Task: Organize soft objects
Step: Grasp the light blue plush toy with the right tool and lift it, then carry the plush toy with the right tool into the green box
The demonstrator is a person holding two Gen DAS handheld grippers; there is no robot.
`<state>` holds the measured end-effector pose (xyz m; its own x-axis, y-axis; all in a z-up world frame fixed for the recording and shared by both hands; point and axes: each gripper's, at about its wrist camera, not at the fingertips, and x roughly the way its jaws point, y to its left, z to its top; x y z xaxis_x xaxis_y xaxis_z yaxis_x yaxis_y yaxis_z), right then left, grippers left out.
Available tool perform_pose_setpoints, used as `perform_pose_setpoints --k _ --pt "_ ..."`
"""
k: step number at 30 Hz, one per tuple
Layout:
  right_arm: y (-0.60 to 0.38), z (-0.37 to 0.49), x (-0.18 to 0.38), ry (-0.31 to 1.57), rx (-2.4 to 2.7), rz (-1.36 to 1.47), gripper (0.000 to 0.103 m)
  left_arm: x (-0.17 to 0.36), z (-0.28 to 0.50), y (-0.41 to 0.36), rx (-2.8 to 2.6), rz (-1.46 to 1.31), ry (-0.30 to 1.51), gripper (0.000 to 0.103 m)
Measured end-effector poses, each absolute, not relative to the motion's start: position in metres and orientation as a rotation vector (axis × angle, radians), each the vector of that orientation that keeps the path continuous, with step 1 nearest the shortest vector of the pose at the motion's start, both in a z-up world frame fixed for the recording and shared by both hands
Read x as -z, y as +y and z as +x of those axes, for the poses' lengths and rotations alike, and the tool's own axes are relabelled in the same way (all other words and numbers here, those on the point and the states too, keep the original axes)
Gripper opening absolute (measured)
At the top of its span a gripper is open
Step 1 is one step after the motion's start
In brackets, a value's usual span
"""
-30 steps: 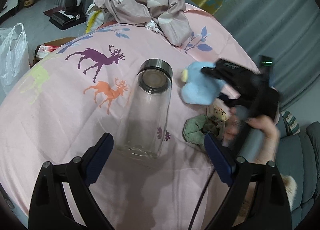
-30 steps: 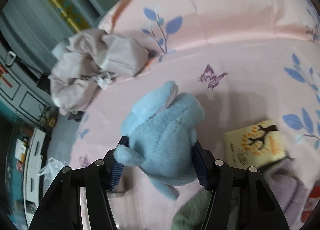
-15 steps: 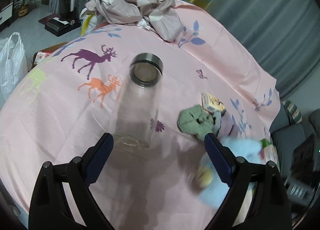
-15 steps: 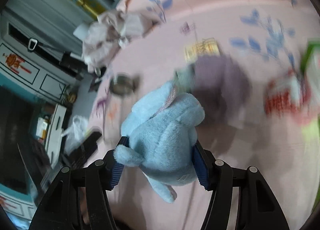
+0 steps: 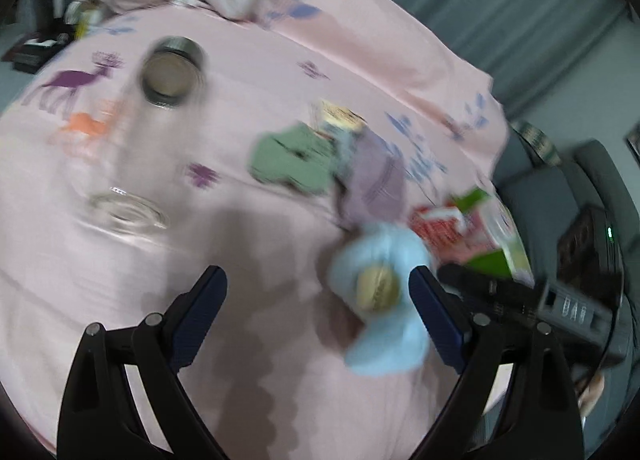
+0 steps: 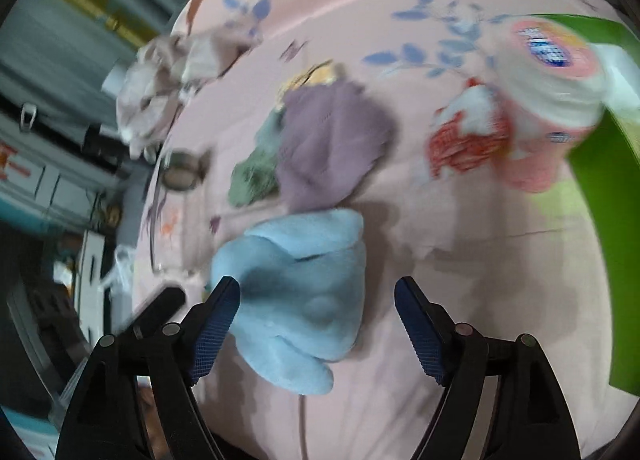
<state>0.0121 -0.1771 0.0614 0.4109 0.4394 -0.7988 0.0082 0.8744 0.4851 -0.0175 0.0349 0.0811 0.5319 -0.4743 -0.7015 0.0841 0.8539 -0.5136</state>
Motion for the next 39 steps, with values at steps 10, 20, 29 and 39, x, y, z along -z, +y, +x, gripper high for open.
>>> perform_pose_setpoints --k 10,20,29,39 --pt "-0.192 0.011 -0.054 1.110 -0.288 0.551 0.082 -0.075 -0.028 -0.020 0.487 -0.356 0.947 0.084" --pt "-0.184 0.021 -0.034 1.105 -0.341 0.611 0.085 -0.060 -0.014 -0.024 0.474 -0.397 0.965 0.043" --pt "-0.172 0.022 -0.033 1.082 -0.429 0.611 0.083 -0.070 -0.023 -0.027 0.490 -0.387 0.920 0.039" --pt "-0.183 -0.005 -0.096 0.889 -0.469 0.549 0.082 -0.125 -0.044 -0.042 0.526 -0.312 0.747 0.039"
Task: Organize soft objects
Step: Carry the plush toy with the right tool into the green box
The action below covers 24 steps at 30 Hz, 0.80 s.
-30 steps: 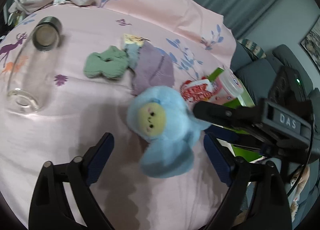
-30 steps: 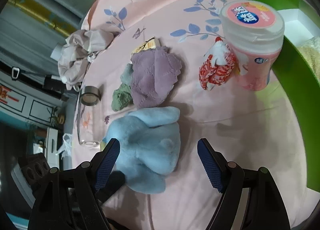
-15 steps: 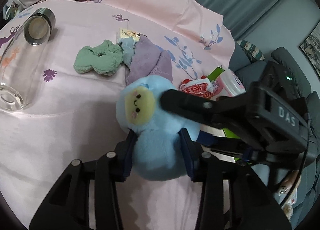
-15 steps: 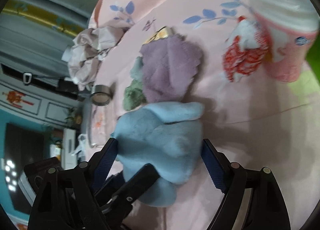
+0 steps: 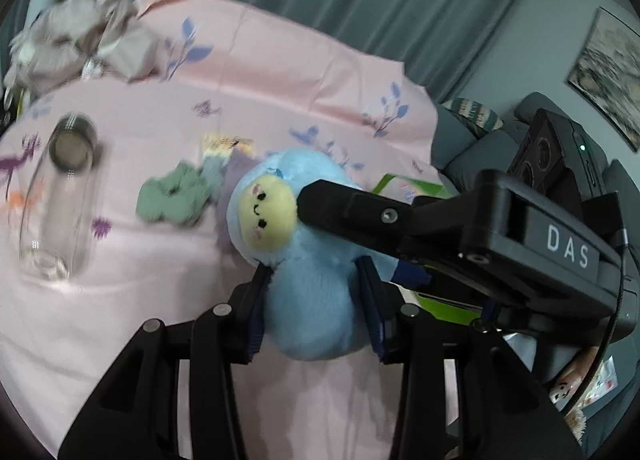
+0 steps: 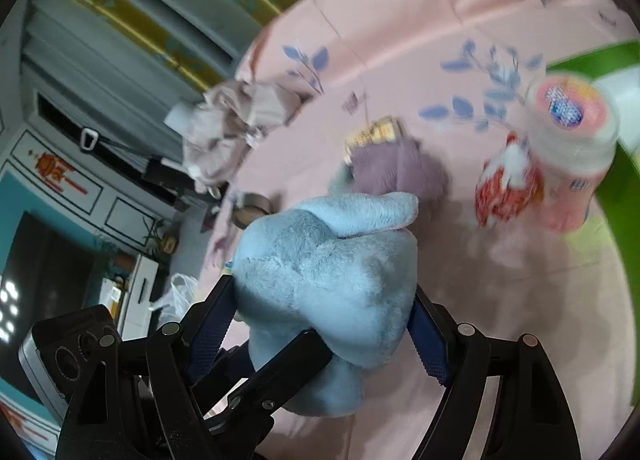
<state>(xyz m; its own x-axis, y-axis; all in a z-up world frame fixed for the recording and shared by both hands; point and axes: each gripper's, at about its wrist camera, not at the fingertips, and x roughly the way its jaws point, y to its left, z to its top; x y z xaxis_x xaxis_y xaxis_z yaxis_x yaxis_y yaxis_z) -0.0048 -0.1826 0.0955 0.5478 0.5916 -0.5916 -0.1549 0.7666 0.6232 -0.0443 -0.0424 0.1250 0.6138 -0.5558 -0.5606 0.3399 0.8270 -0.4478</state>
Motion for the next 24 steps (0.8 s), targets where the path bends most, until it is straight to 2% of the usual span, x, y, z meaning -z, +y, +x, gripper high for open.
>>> perform_pose_setpoints --k 11,24 --pt "-0.263 -0.037 -0.145 0.655 -0.338 0.580 0.082 -0.169 -0.042 -0.126 0.697 -0.192 0.671 0.037" --pt "-0.371 -0.064 -0.135 0.549 -0.102 0.747 0.082 -0.166 -0.034 -0.238 0.890 -0.054 0.732 0.036"
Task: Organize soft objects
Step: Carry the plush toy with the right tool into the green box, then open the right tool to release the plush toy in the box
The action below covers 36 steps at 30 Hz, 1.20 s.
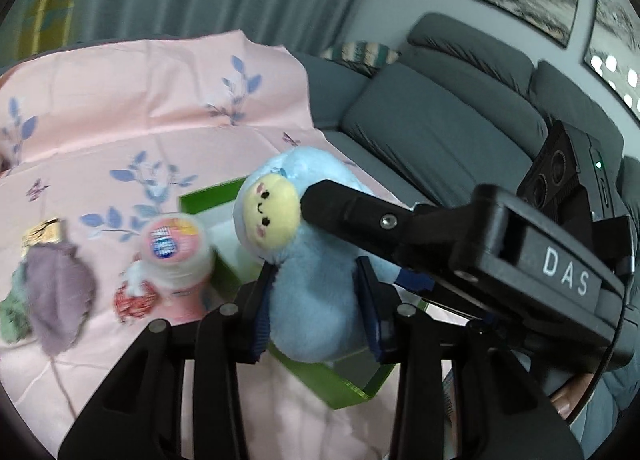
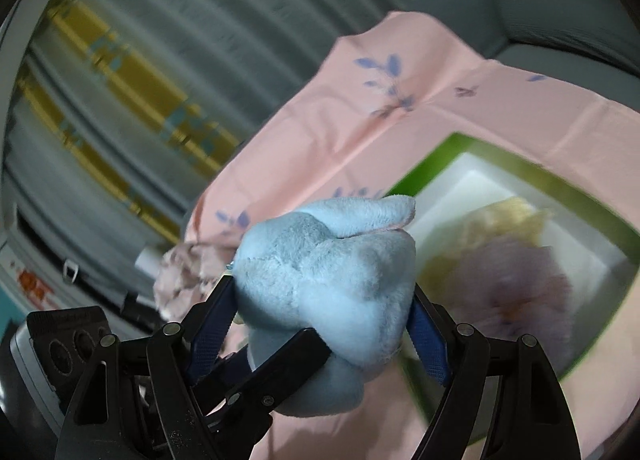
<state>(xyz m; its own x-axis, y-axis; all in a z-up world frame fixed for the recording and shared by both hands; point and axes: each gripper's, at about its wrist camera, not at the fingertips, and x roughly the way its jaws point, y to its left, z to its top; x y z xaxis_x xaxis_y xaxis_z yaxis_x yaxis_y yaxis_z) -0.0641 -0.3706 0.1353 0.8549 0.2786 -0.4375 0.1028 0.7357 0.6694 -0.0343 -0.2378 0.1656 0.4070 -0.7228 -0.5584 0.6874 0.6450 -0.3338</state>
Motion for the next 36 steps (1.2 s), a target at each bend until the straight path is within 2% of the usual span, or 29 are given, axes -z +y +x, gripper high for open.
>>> perform_pose_setpoints --k 13,36 --pt "-0.432 -0.064 -0.096 0.566 0.076 0.892 0.080 -0.133 -0.017 -0.306 0.949 0.015 0.853 0.035" --pt "-0.449 -0.060 -0.078 0.641 0.240 0.904 0.070 -0.107 -0.002 -0.331 0.859 0.085 0.926 0.038"
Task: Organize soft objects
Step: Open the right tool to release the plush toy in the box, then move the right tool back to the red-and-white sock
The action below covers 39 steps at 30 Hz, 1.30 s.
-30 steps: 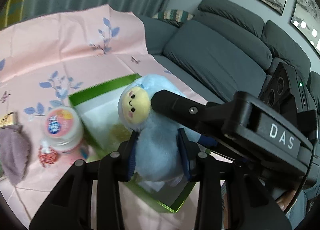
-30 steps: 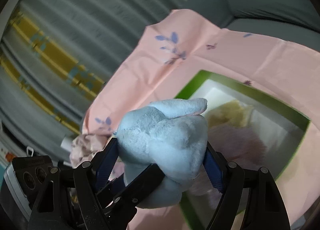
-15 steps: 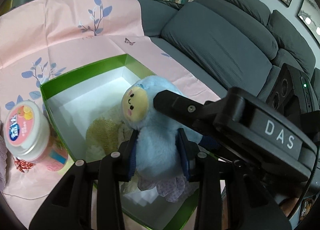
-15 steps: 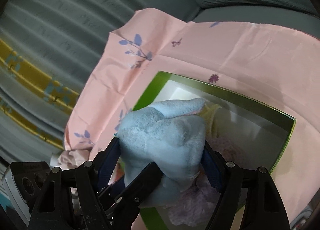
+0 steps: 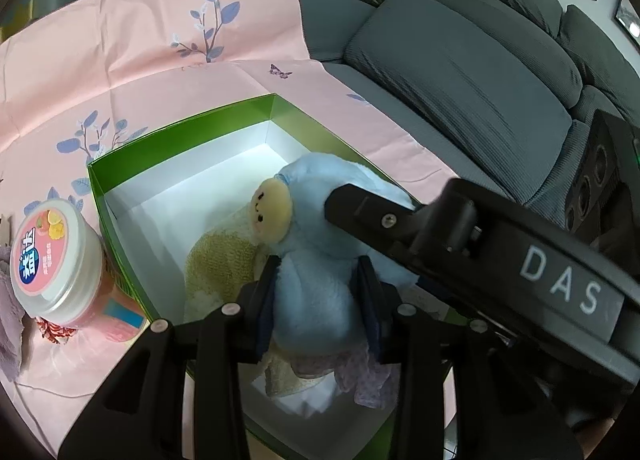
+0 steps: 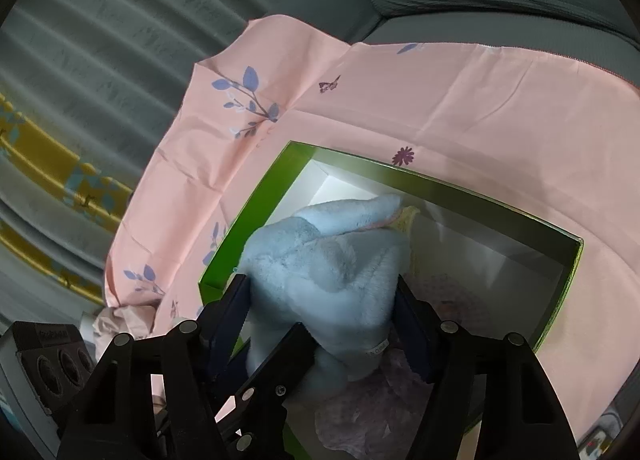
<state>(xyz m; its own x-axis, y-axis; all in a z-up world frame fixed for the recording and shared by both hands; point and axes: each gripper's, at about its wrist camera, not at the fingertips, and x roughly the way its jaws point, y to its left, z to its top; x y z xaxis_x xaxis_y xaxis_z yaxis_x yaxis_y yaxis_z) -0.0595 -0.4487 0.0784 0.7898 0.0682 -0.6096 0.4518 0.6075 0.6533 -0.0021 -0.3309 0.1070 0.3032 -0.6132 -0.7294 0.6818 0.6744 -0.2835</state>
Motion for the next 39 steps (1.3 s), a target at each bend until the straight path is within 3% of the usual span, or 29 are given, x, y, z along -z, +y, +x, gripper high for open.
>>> perform_pose_setpoints --k 2,4,8,11,17,19,23,25,28,32,39 --pt "-0.450 -0.061 -0.078 0.638 0.245 0.909 0.069 -0.107 -0.002 -0.331 0.844 0.092 0.922 0.038" --pt "-0.451 -0.062 -0.079 0.639 0.249 0.915 0.058 -0.107 -0.002 -0.329 0.812 0.102 0.913 0.037" --pt "-0.454 -0.068 -0.081 0.612 0.262 0.917 0.050 -0.110 -0.002 -0.324 0.823 0.082 0.917 0.036" --pt "-0.452 -0.069 -0.085 0.598 0.255 0.909 0.048 -0.118 -0.007 -0.319 0.805 0.105 0.885 0.037" --pt "-0.446 -0.075 -0.099 0.541 0.243 0.879 0.046 -0.139 -0.016 -0.293 0.799 0.055 0.848 0.058" --pt "-0.442 -0.078 -0.105 0.523 0.227 0.863 0.046 -0.148 -0.021 -0.280 0.791 0.037 0.831 0.076" --pt "-0.429 -0.080 -0.119 0.512 0.220 0.807 0.046 -0.162 -0.033 -0.249 0.783 -0.017 0.790 0.082" --pt "-0.421 -0.081 -0.126 0.514 0.204 0.784 0.052 -0.166 -0.038 -0.232 0.764 -0.033 0.789 0.092" --pt "-0.409 -0.081 -0.134 0.509 0.180 0.760 0.070 -0.169 -0.042 -0.189 0.696 -0.084 0.766 0.094" --pt "-0.387 -0.079 -0.145 0.519 0.155 0.702 0.072 -0.166 -0.039 -0.131 0.582 -0.155 0.771 0.101" --pt "-0.335 -0.061 -0.156 0.585 0.063 0.633 0.079 -0.143 -0.038 -0.037 0.349 -0.266 0.775 0.102"
